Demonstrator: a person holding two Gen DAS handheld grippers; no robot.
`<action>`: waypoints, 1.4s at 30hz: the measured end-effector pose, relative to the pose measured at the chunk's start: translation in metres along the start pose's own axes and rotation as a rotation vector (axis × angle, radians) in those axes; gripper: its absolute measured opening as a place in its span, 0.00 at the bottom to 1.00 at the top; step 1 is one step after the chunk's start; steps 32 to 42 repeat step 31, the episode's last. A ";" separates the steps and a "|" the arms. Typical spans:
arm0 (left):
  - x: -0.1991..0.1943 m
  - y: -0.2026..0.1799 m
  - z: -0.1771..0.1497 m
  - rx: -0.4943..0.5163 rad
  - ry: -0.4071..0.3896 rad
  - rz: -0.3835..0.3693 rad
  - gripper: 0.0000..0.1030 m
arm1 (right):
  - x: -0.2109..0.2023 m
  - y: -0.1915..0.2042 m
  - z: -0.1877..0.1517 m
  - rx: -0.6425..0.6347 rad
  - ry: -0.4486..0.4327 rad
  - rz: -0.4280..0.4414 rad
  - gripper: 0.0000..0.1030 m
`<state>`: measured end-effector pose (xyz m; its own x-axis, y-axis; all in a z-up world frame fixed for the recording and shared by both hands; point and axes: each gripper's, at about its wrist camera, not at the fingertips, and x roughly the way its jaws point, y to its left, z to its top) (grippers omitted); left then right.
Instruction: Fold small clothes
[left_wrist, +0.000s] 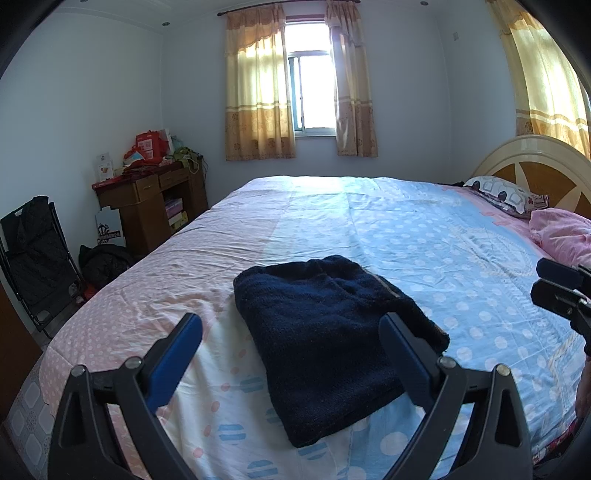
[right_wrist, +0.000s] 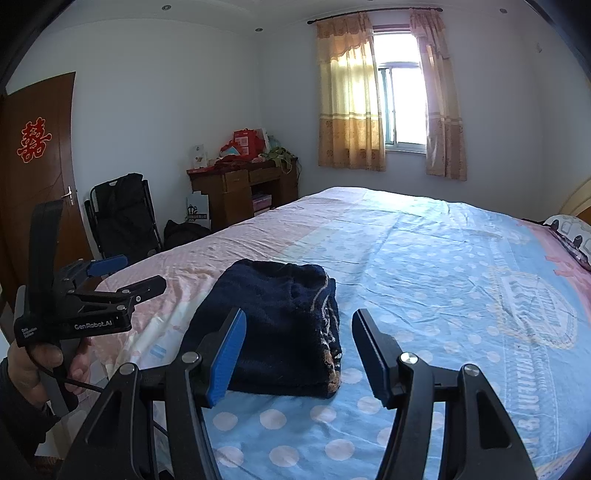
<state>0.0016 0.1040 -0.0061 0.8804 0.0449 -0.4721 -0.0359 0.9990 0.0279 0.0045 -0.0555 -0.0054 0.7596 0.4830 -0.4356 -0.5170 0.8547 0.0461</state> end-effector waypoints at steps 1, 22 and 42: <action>0.000 0.000 0.000 0.000 0.001 0.000 0.96 | 0.000 0.000 0.000 -0.001 -0.002 0.000 0.59; 0.004 0.006 0.000 -0.064 0.038 -0.033 1.00 | -0.004 -0.003 -0.001 0.005 -0.019 0.006 0.59; 0.004 0.005 -0.002 -0.066 0.026 -0.058 1.00 | -0.003 -0.001 -0.001 0.000 -0.013 0.013 0.59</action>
